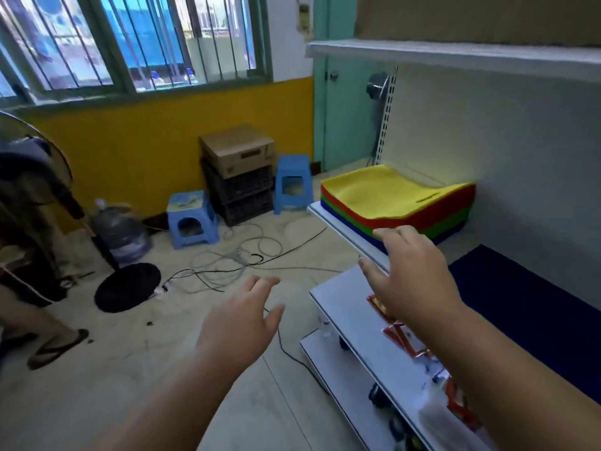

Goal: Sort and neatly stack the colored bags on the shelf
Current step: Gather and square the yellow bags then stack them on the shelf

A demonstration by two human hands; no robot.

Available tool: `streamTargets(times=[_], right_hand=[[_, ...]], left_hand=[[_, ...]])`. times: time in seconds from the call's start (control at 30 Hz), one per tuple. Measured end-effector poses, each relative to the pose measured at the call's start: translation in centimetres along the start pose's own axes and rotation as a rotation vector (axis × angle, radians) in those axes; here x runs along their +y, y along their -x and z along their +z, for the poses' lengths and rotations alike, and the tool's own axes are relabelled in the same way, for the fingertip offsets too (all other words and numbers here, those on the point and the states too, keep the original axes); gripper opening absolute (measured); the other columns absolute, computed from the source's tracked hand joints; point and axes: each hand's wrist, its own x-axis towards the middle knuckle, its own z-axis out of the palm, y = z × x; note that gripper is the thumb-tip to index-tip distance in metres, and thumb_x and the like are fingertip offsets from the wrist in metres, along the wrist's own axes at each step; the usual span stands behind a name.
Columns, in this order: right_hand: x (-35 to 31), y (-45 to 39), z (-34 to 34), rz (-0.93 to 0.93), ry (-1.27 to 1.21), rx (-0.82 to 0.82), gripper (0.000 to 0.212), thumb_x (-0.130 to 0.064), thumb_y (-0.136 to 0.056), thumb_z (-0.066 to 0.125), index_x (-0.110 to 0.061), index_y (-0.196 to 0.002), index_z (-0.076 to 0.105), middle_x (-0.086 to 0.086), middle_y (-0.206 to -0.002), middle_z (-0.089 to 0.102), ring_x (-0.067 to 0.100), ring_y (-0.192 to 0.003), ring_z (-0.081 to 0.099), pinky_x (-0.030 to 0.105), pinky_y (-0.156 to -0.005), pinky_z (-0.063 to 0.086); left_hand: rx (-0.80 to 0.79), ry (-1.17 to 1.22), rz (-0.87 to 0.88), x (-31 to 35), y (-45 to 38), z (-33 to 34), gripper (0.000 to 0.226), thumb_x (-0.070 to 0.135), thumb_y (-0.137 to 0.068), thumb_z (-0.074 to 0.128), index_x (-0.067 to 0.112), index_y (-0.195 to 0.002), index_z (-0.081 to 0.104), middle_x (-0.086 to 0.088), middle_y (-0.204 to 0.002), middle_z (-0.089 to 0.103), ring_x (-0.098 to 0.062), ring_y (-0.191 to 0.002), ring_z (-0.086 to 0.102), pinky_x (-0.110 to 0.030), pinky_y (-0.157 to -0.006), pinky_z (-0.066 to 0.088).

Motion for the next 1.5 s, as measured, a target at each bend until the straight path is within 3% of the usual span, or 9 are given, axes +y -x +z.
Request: streamTargets(times=[0.2, 0.43, 0.73, 0.87, 1.0, 1.2, 1.33, 1.43, 1.5], right_hand=[[-2.1, -5.4, 1.5, 0.201, 0.056, 0.018, 0.054, -0.049, -0.092, 0.052, -0.020, -0.137, 0.049, -0.001, -0.123, 0.054, 0.017, -0.108, 0.050, 0.036, -0.089, 0.048], [0.2, -10.9, 3.9, 0.421, 0.127, 0.057, 0.053, -0.046, -0.095, 0.051, -0.019, -0.140, 0.046, -0.001, -0.135, 0.048, 0.019, -0.120, 0.047, 0.034, -0.093, 0.041], [1.0, -13.7, 5.8, 0.696, 0.246, 0.035, 0.051, -0.045, -0.095, 0.050, -0.016, -0.136, 0.049, 0.003, -0.128, 0.056, 0.024, -0.113, 0.052, 0.038, -0.088, 0.047], [-0.2, -14.3, 7.1, 0.842, 0.386, -0.071, 0.055, -0.050, -0.097, 0.040, -0.021, -0.144, 0.040, -0.001, -0.136, 0.056, 0.027, -0.116, 0.049, 0.037, -0.088, 0.043], [-1.5, -14.9, 8.5, 0.931, 0.535, -0.192, 0.057, -0.053, -0.099, 0.029, -0.023, -0.148, 0.030, -0.004, -0.146, 0.046, 0.025, -0.110, 0.047, 0.035, -0.082, 0.042], [-2.3, -15.6, 9.4, 0.949, 0.523, -0.232, 0.049, -0.047, -0.102, 0.028, -0.021, -0.143, 0.033, 0.000, -0.145, 0.046, 0.025, -0.107, 0.054, 0.035, -0.080, 0.046], [-2.7, -15.2, 10.2, 0.992, 0.293, -0.066, 0.044, -0.046, -0.101, 0.037, -0.023, -0.138, 0.044, -0.001, -0.127, 0.058, 0.021, -0.096, 0.058, 0.034, -0.075, 0.050], [-2.8, -14.7, 10.7, 1.042, 0.138, 0.224, 0.036, -0.042, -0.097, 0.049, -0.020, -0.125, 0.056, -0.004, -0.110, 0.061, 0.012, -0.082, 0.053, 0.029, -0.068, 0.043], [-2.5, -14.7, 10.9, 1.096, 0.159, 0.319, 0.036, -0.043, -0.094, 0.053, -0.020, -0.121, 0.056, -0.005, -0.103, 0.057, 0.012, -0.080, 0.053, 0.028, -0.065, 0.041]], left_hand=[[-0.063, 0.035, 0.191, -4.2, -11.2, -0.1, 0.040, 0.045, -0.095, 0.052, 0.032, -0.132, 0.051, 0.014, -0.123, 0.053, -0.009, -0.110, 0.054, -0.024, -0.083, 0.041], [-0.145, 0.110, 0.373, -3.3, -22.5, 5.2, 0.040, 0.042, -0.094, 0.054, 0.032, -0.132, 0.053, 0.011, -0.117, 0.056, -0.011, -0.103, 0.056, -0.022, -0.073, 0.033], [-0.279, 0.155, 0.460, -3.5, -32.1, 7.9, 0.046, 0.043, -0.096, 0.048, 0.035, -0.141, 0.042, 0.007, -0.125, 0.055, -0.015, -0.107, 0.057, -0.027, -0.073, 0.043], [-0.381, 0.191, 0.483, -3.9, -36.4, 9.3, 0.053, 0.042, -0.097, 0.048, 0.039, -0.145, 0.028, 0.007, -0.121, 0.055, -0.015, -0.093, 0.061, -0.032, -0.069, 0.053], [-0.472, 0.181, 0.555, -4.2, -39.3, 10.6, 0.061, 0.042, -0.096, 0.048, 0.040, -0.150, 0.019, 0.006, -0.113, 0.052, -0.014, -0.084, 0.060, -0.032, -0.063, 0.052], [-0.497, 0.173, 0.578, -5.3, -41.0, 11.0, 0.048, 0.041, -0.097, 0.047, 0.038, -0.142, 0.034, 0.005, -0.110, 0.044, -0.015, -0.077, 0.054, -0.029, -0.056, 0.047], [-0.426, 0.357, 0.499, -5.0, -42.3, 10.8, 0.025, 0.035, -0.096, 0.052, 0.025, -0.117, 0.061, -0.002, -0.120, 0.050, -0.011, -0.067, 0.051, -0.027, -0.061, 0.039], [-0.410, 0.439, 0.417, -3.9, -43.9, 10.6, 0.011, 0.033, -0.096, 0.055, 0.024, -0.094, 0.061, 0.000, -0.101, 0.058, -0.004, -0.064, 0.050, -0.024, -0.054, 0.033], [-0.406, 0.458, 0.366, -3.2, -44.7, 10.5, 0.009, 0.028, -0.095, 0.058, 0.021, -0.089, 0.058, 0.003, -0.085, 0.060, -0.005, -0.065, 0.049, -0.023, -0.052, 0.032]])
